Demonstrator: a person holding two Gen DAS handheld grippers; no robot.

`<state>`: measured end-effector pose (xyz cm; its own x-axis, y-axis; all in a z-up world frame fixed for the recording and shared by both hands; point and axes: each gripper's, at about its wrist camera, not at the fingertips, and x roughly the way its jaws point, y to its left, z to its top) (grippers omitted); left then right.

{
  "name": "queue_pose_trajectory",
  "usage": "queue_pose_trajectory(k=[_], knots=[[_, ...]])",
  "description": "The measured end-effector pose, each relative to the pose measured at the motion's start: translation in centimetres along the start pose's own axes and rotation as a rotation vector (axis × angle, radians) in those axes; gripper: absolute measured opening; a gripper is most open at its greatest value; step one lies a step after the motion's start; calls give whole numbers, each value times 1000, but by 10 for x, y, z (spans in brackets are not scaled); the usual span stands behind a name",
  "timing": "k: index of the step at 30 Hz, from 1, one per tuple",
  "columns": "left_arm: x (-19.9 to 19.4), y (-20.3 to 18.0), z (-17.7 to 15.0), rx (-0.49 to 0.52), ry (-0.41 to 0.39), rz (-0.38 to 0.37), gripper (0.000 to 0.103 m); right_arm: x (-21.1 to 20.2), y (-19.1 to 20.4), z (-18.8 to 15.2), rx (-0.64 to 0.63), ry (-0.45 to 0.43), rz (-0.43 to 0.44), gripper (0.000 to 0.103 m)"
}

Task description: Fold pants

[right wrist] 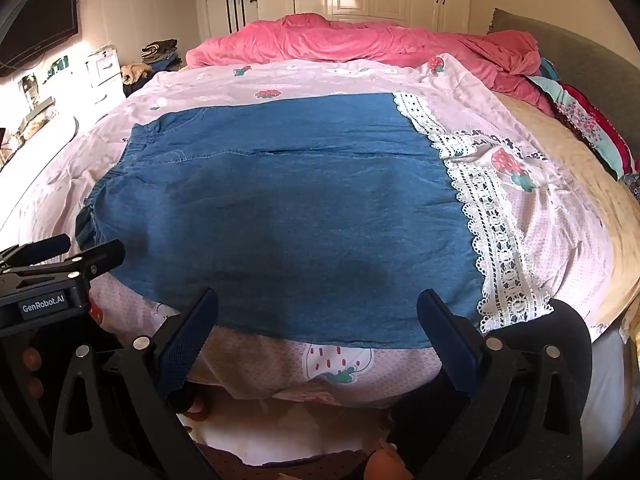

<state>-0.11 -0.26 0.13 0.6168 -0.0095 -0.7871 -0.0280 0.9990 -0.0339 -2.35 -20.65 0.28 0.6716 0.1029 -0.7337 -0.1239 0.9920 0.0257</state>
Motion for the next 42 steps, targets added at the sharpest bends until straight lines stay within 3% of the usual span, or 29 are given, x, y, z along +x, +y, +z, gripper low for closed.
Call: queue_pose_trajectory(k=[42], knots=[[-1, 1, 0, -6, -7, -1, 94, 0, -1, 1, -4, -7, -10, 99]])
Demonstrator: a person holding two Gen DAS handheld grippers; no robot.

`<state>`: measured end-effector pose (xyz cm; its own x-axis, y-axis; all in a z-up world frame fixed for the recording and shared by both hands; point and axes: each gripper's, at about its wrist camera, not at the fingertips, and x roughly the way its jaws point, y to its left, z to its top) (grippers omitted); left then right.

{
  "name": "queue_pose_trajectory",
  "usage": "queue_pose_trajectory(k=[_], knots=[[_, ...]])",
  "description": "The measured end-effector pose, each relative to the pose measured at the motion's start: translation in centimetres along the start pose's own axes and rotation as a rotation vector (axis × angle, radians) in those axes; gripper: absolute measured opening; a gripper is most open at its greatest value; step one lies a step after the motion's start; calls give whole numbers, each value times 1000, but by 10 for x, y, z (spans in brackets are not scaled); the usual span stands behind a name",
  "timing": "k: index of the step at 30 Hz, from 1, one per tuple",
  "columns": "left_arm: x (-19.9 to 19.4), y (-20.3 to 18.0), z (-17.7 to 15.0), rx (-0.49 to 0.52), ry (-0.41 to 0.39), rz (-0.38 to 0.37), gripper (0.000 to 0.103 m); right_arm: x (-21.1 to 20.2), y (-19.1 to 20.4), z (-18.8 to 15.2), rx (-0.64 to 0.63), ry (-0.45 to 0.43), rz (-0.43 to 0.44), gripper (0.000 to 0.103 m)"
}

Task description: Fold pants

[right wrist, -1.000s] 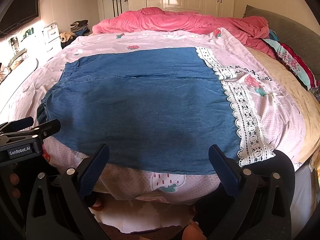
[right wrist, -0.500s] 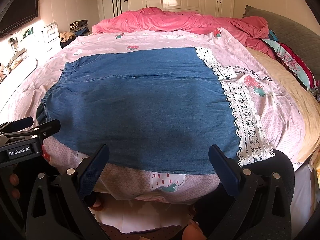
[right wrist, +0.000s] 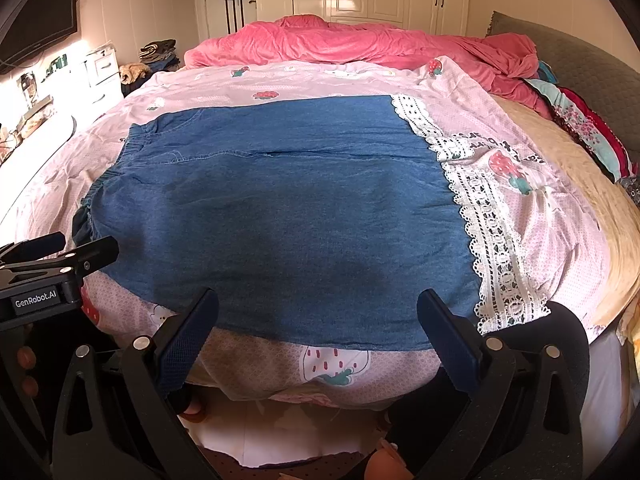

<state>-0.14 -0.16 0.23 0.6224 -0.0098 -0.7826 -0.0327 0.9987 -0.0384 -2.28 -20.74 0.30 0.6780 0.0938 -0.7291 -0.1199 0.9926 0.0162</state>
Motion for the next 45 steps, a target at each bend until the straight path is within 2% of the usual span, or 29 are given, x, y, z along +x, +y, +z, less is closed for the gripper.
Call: queue_pose_trajectory(k=[11, 15, 29, 32, 36, 39, 42, 45], knots=[[8, 8, 11, -14, 6, 1, 94, 8, -4, 12, -11, -8, -7, 99], [13, 12, 17, -22, 9, 1, 94, 19, -4, 23, -23, 22, 9, 99], [43, 44, 68, -78, -4, 21, 94, 69, 20, 98, -94, 56, 114, 99], [56, 61, 84, -100, 25, 39, 94, 80, 27, 115, -134, 45, 111, 99], [68, 86, 101, -147, 20, 66, 94, 98, 36, 138, -173, 39, 124, 99], [80, 102, 116, -171, 28, 85, 94, 114, 39, 154, -164, 71, 140, 99], [88, 112, 129, -173, 30, 100, 94, 128, 47, 169, -193, 62, 128, 99], [96, 119, 142, -157, 36, 105, 94, 140, 52, 184, -191, 73, 154, 99]])
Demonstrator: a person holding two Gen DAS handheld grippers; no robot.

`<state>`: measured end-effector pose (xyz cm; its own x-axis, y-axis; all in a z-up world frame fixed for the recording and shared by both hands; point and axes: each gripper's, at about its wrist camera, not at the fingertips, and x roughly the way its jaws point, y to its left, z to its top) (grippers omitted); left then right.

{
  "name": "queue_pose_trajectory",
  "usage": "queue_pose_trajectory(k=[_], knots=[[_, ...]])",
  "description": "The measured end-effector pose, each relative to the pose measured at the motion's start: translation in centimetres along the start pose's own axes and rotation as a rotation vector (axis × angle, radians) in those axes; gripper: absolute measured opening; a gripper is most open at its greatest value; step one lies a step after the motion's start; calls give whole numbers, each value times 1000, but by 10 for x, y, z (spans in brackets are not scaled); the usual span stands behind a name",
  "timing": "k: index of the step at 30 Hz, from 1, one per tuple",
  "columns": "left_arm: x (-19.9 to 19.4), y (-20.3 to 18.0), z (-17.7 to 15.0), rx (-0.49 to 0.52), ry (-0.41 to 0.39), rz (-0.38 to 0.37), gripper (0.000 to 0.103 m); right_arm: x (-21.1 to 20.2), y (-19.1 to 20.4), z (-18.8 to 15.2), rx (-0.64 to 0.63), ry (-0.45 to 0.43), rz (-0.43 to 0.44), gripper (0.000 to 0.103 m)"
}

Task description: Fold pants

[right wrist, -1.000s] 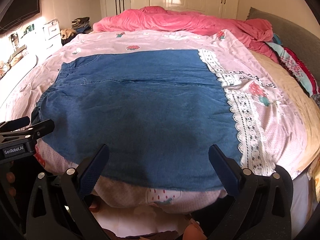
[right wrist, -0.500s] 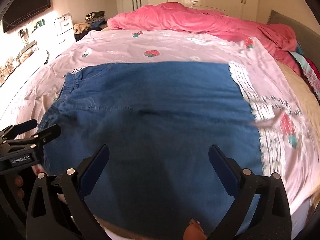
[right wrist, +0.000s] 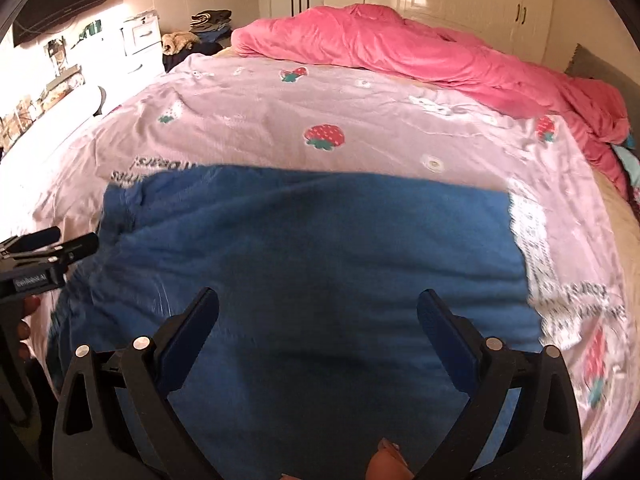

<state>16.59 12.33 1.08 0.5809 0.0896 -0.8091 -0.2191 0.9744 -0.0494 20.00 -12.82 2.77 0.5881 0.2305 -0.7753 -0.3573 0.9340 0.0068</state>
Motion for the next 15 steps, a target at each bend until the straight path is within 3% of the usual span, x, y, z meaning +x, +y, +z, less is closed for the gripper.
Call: queue_pose_trajectory(k=[9, 15], knots=[[40, 0, 29, 93, 19, 30, 94, 36, 22, 40, -236, -29, -83, 99], [65, 2, 38, 143, 42, -44, 94, 70, 23, 62, -286, 11, -20, 99]])
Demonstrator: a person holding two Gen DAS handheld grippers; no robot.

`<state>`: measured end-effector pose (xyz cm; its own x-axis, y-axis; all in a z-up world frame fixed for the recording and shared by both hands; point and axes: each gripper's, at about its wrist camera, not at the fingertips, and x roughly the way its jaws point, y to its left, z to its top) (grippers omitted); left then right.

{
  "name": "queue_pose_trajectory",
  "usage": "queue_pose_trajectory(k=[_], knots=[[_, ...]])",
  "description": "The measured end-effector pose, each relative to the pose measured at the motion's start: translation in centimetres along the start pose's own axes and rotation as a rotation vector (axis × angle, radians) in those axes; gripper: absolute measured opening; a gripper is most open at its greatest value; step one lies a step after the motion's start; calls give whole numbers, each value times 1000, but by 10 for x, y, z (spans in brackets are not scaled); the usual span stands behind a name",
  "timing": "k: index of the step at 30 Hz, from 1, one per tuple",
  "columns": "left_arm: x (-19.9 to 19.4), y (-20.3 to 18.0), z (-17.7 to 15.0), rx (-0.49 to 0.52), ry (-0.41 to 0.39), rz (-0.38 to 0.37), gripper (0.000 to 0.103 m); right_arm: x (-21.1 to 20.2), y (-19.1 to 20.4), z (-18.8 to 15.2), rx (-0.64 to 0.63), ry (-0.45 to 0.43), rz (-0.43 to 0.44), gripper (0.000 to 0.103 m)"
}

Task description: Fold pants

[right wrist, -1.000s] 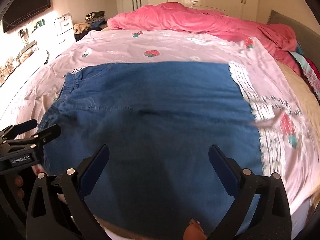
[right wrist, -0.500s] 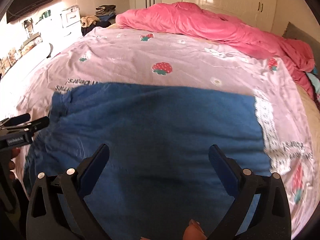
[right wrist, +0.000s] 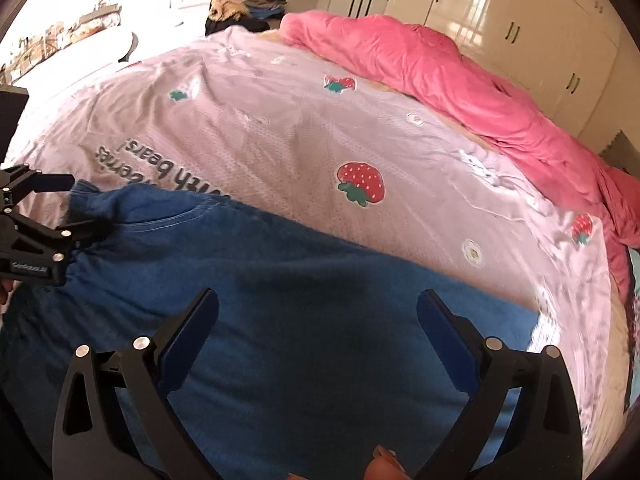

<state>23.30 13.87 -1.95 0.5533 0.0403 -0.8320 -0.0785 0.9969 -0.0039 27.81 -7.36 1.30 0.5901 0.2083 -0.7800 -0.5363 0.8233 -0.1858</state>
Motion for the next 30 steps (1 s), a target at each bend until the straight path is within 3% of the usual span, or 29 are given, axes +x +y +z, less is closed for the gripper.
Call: queue_pose_trajectory(k=[3, 5, 7, 16, 19, 21, 22, 24, 26, 30], knots=[[5, 4, 5, -12, -17, -33, 88, 16, -8, 8, 11, 29, 27, 99], [6, 7, 7, -18, -28, -85, 49, 25, -12, 13, 21, 38, 42, 99], [10, 13, 7, -47, -23, -166, 36, 33, -14, 20, 18, 41, 60, 99], [-17, 6, -1, -8, -128, -155, 31, 45, 6, 43, -151, 36, 154, 98], [-23, 3, 1, 3, -157, -141, 31, 49, 21, 42, -277, 30, 114, 96], [-29, -1, 0, 19, -177, -128, 31, 54, 28, 41, -317, 36, 100, 84], [-30, -3, 2, 24, -181, -124, 31, 57, 29, 40, -322, 42, 106, 74], [-32, -6, 0, 36, -190, -111, 31, 62, 31, 40, -327, 51, 113, 65], [-32, -7, -1, 44, -191, -107, 31, 63, 32, 38, -318, 38, 157, 28], [-33, 0, -4, 14, -187, -104, 31, 43, 36, 26, -290, -40, 183, 11]])
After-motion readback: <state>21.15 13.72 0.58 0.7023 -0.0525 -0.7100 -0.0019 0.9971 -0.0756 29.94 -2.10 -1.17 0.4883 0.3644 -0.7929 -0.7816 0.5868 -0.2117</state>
